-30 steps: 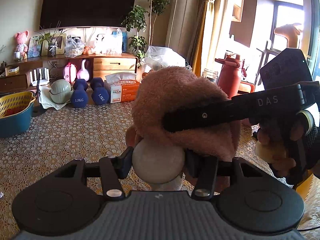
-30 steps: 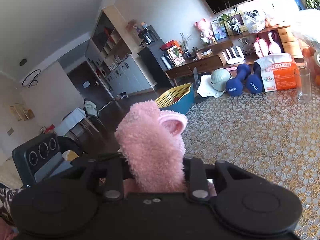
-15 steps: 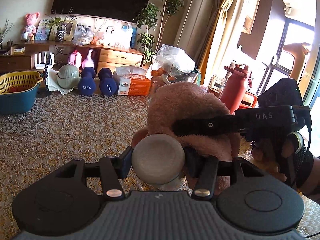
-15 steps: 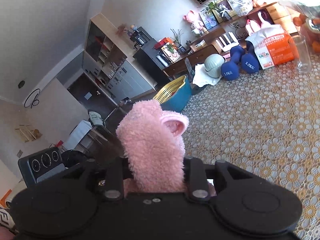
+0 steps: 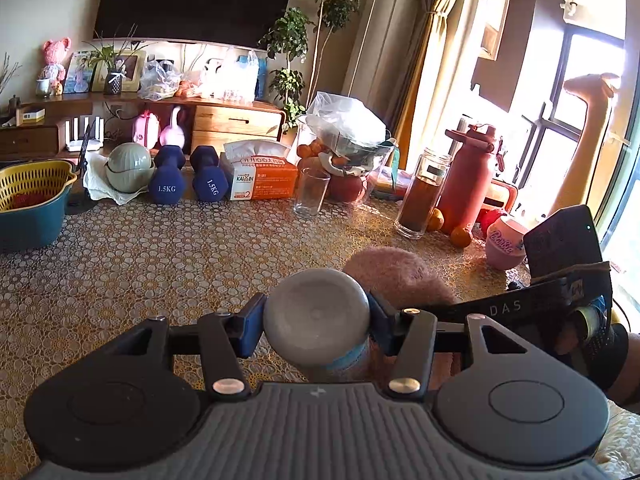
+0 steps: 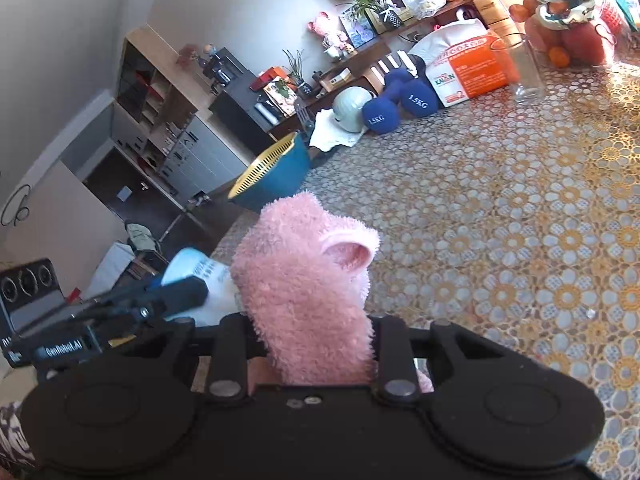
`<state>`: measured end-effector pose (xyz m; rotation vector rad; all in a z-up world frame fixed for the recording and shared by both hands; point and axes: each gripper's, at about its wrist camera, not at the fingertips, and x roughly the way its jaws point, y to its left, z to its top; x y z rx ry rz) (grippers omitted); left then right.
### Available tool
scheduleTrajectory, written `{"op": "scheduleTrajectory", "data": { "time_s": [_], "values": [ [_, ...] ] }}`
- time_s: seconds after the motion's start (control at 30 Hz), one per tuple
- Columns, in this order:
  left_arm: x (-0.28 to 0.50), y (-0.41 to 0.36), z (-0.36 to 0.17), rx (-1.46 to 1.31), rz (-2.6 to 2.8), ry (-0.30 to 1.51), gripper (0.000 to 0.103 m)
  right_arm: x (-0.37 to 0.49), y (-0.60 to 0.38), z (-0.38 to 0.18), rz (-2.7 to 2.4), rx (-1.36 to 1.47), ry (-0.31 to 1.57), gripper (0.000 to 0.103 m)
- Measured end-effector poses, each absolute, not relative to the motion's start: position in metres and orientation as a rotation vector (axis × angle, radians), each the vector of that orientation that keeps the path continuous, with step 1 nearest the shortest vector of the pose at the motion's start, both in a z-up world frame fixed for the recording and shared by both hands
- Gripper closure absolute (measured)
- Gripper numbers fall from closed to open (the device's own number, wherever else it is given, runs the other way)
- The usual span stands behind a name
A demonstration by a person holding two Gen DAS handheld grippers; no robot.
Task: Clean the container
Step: 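Give the bottle a final wipe with the towel in the right gripper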
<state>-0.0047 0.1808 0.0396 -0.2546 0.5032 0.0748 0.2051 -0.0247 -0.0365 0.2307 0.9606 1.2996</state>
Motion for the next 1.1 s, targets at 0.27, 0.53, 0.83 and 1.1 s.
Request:
{"op": "scheduleTrajectory", "data": {
  "time_s": [0.27, 0.53, 0.83, 1.1],
  "values": [
    [0.019, 0.172, 0.046, -0.196, 0.074, 0.512, 0.050, 0.188, -0.018, -0.026, 1.260, -0.119, 0.845, 0.075],
    [0.041, 0.164, 0.050, -0.143, 0.066, 0.523, 0.050, 0.144, -0.001, -0.028, 1.237, -0.618, 0.603, 0.075],
    [0.059, 0.161, 0.052, -0.116, 0.055, 0.544, 0.050, 0.120, -0.015, -0.013, 1.180, -0.805, 0.401, 0.076],
    [0.065, 0.150, 0.054, -0.080, 0.059, 0.551, 0.050, 0.144, -0.025, 0.015, 1.240, -0.402, 0.482, 0.076]
  ]
}}
